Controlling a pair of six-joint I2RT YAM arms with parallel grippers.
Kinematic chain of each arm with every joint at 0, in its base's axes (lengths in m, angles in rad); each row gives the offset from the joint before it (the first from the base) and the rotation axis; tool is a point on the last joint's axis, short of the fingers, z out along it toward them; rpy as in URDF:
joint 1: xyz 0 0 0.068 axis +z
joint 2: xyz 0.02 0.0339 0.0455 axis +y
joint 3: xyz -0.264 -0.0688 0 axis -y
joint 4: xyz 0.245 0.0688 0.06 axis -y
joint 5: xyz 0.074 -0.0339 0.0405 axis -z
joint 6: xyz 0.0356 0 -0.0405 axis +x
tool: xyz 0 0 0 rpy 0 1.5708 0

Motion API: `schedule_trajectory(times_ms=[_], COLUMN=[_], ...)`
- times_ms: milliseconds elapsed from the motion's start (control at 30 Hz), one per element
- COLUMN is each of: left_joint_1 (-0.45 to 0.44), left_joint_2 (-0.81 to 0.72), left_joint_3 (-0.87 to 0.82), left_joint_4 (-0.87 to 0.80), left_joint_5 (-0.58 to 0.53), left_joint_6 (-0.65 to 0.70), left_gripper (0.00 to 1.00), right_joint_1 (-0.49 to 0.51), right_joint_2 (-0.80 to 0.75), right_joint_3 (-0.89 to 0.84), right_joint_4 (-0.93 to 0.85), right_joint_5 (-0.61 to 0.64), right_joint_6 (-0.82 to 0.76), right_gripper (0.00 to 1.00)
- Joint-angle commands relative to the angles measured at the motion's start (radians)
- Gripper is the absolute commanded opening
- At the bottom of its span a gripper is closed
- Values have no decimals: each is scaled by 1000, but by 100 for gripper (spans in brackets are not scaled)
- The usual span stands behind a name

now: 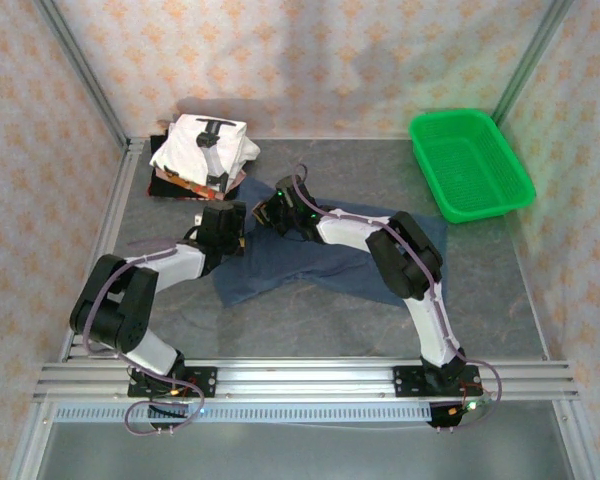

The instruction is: Fold and stack the t-shirts

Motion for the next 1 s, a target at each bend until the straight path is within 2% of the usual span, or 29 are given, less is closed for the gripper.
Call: schedule_trajectory(times_ms=[0,133,200,533,600,700,767,867,967], left_joint_1=[-7,-2,11,120,135,121,82,46,30], left_joint_2=[32,-37,-69,-225,-227,-217,-248,-270,-258], left_joint_3=[0,-27,-65,-132,-123,-95,-117,-196,-203], left_joint_4=[75,-11,-2,-46,-22,-2,-18,55,95], left_joint_5=[-106,-193,-228,-279,-245,-125,-115,-101,-77], left_joint_6=[-45,-8,-18,17,41,64,31,-46,-46], left_gripper=[88,88,88,87,87,87,87,88,88], right_joint_1=[-4,-5,-5,-9,-9,-11,-14,-17,-16], right_joint_2=[-58,-58,-60,-53,-50,-47,-48,-46,-40], right_joint_3=[-14,-12,-15,-23,-23,-18,-13,-7,-3], right_joint_4=[21,17,17,27,27,30,24,21,19], right_joint_5=[-12,-16,-16,-28,-30,-32,-34,-34,-39], right_joint_6=[6,8,7,13,15,17,14,10,13], right_gripper=[0,0,0,0,0,0,0,0,0])
